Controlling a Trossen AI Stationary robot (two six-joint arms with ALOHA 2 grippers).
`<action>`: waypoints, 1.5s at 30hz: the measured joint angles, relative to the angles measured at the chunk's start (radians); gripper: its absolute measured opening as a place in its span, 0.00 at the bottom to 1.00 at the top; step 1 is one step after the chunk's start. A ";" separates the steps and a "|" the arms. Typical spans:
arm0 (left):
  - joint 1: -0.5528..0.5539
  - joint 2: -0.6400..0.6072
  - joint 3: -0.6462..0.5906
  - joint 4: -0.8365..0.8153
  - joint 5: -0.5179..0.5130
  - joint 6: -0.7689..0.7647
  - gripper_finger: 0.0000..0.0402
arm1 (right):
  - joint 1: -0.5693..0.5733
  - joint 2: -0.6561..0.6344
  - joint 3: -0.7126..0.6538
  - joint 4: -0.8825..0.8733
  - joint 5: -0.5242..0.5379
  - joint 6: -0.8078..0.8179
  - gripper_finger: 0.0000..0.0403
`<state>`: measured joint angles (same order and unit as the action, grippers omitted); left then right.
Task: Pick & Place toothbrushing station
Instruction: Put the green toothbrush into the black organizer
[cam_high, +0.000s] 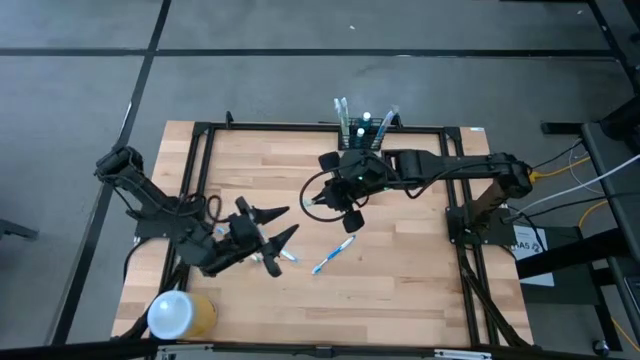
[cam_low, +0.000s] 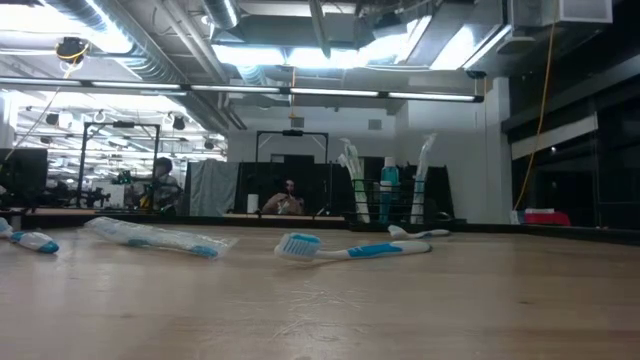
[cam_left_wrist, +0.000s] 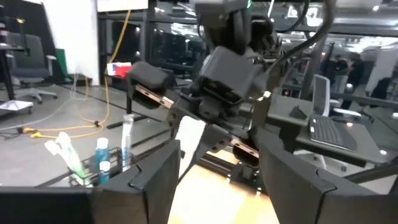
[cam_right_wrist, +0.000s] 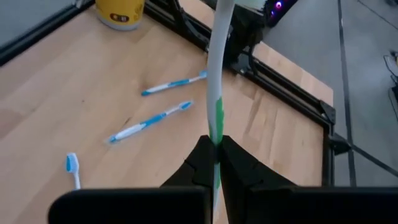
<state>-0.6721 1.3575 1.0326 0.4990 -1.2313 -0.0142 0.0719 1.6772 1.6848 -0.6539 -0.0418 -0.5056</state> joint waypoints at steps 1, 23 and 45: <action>0.011 0.000 0.004 -0.022 0.017 -0.020 0.53 | 0.004 0.000 0.000 0.007 0.000 0.002 0.02; 0.106 0.001 0.042 -0.160 0.098 -0.088 0.23 | 0.027 -0.001 0.000 0.055 0.005 0.049 0.02; 0.105 0.001 0.042 -0.045 0.071 -0.005 0.02 | 0.031 -0.003 0.000 0.098 0.032 0.080 0.02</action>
<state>-0.5667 1.3586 1.0744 0.4538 -1.1599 -0.0195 0.1032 1.6741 1.6852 -0.5561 -0.0102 -0.4253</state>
